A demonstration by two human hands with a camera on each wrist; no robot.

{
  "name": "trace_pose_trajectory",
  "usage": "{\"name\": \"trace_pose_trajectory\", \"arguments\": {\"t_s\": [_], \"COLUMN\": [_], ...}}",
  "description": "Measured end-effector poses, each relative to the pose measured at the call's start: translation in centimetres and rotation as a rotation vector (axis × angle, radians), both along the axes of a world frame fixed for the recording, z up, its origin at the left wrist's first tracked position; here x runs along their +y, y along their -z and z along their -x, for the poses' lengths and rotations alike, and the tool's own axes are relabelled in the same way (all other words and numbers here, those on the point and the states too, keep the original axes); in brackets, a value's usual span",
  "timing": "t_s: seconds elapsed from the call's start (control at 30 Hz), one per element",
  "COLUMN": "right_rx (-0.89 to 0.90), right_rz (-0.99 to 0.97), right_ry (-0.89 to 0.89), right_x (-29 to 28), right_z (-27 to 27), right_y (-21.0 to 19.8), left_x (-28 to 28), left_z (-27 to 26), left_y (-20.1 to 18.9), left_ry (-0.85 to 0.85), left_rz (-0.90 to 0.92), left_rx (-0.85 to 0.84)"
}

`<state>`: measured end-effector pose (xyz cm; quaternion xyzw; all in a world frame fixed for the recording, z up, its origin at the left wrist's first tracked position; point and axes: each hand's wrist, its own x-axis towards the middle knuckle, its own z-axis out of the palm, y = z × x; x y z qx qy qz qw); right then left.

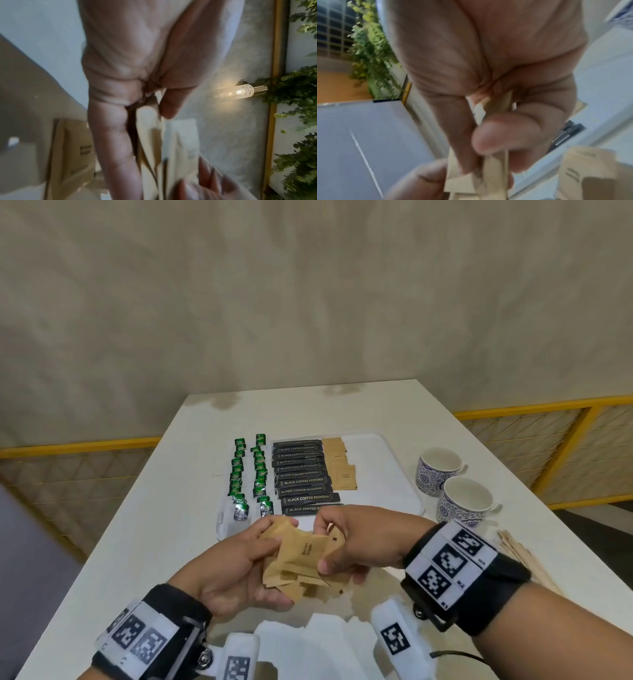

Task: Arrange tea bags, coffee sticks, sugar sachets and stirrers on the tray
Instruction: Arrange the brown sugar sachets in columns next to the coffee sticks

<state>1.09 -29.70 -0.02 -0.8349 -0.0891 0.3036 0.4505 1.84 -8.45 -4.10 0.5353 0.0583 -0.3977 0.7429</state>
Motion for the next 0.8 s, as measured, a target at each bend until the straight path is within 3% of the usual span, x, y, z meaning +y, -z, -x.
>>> {"name": "trace_pose_trajectory", "arguments": {"t_s": [0.07,0.33,0.47,0.57,0.7,0.8], "right_rx": [-0.066,-0.134,-0.277,-0.309,-0.417,-0.474], "right_rz": [0.096,0.183,0.254,0.193,0.127,0.358], "right_ry": [0.006,0.002,-0.014,-0.034,0.092,0.2], "right_x": [1.0,2.7,3.1,3.3,2.3,0.1], "right_z": [-0.5,-1.2,-1.4,-1.5,-1.8,-2.6], "right_y": [-0.1,-0.2,-0.1,0.1,0.1,0.2], "left_x": [-0.5,-0.7,-1.3,-1.7,-1.1,0.0], "left_z": [0.1,-0.4,-0.4,-0.5,-1.0,-1.4], "left_y": [-0.3,-0.2,0.2,0.3,0.7,1.0], "left_ry": [0.055,0.124,0.053,-0.022,-0.102,-0.185], "left_rz": [0.065,0.109,0.015,-0.072,-0.068,-0.075], "left_rx": [-0.005,-0.061,-0.09,-0.127,-0.153,-0.142]}}
